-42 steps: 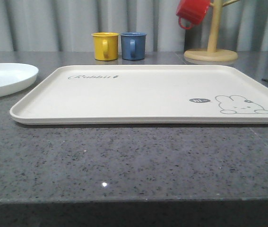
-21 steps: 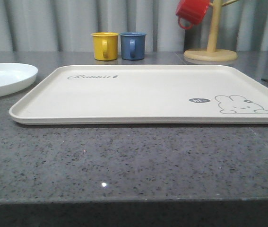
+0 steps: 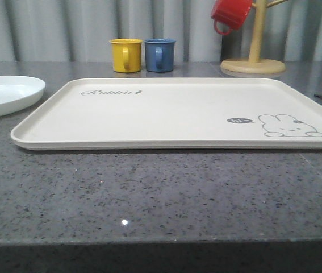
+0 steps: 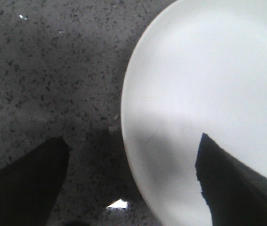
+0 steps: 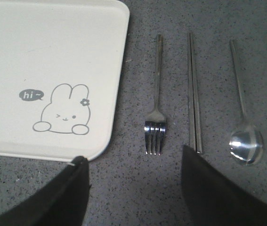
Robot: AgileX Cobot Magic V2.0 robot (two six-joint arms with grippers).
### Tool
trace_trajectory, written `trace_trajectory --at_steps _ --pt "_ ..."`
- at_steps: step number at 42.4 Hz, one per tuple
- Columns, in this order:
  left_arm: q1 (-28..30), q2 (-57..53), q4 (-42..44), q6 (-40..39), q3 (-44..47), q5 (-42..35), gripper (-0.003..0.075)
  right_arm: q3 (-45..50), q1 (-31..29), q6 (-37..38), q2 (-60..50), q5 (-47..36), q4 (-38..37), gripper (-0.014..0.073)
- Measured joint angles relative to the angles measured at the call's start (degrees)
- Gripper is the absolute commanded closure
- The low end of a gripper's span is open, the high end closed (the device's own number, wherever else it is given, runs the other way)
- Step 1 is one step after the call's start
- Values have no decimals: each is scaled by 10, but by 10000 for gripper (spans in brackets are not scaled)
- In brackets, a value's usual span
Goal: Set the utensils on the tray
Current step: 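Grasp the rim of the white plate with the left gripper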
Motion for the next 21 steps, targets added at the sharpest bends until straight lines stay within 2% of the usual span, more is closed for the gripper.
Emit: trace_trajectory --at_steps 5,9,21 --pt "0 25 -3 2 -14 -3 181 0 0 -1 0 0 0 133" --pt "0 35 -5 5 -20 -5 232 0 0 -1 0 0 0 133" --pt "0 41 -5 15 -24 -13 569 0 0 -2 0 0 0 133"
